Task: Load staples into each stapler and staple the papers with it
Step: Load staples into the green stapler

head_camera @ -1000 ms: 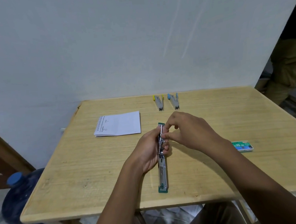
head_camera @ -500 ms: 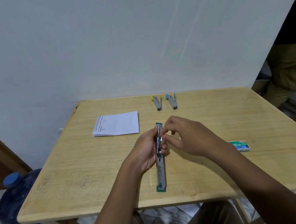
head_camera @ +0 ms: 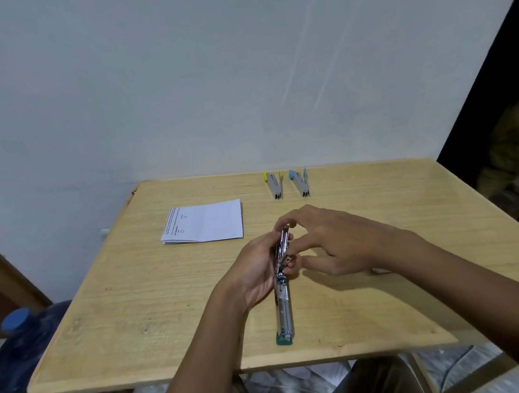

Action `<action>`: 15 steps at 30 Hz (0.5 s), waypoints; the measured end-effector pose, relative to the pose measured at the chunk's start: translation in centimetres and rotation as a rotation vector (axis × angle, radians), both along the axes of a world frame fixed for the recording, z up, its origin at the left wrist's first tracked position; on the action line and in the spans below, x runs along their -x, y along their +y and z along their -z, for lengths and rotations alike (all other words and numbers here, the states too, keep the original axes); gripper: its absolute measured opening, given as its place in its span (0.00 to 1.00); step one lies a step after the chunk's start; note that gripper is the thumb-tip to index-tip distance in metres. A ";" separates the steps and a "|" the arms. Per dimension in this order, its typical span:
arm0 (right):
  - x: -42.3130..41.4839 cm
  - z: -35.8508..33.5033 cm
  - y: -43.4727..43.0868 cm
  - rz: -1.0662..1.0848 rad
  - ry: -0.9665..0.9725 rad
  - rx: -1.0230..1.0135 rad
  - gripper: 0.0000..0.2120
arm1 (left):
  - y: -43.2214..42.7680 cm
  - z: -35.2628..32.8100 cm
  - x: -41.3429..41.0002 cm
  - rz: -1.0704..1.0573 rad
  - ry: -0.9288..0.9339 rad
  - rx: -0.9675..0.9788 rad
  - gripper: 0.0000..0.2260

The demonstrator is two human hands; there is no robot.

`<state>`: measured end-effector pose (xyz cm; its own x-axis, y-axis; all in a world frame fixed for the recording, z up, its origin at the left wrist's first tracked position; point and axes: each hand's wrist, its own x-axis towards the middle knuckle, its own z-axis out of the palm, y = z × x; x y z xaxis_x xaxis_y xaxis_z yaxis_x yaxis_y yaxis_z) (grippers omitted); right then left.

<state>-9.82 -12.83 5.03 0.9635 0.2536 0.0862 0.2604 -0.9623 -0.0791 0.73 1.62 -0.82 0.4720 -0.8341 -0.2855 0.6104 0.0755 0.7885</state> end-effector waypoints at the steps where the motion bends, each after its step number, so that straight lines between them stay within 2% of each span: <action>1: -0.1 -0.1 -0.1 -0.016 -0.007 0.033 0.12 | 0.0 0.0 0.0 -0.001 0.004 -0.003 0.11; 9: -0.9 -1.0 -1.2 -0.057 -0.107 0.338 0.16 | 0.0 -0.5 0.2 0.008 0.073 0.001 0.11; 15: -0.8 0.2 -0.2 0.011 -0.244 0.401 0.17 | 0.1 -0.6 0.0 -0.010 0.039 -0.007 0.12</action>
<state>-8.98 -13.07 4.85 0.9301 0.3031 0.2076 0.2149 -0.9072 0.3616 0.75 1.74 -0.24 0.4684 -0.8274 -0.3100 0.6402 0.0760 0.7644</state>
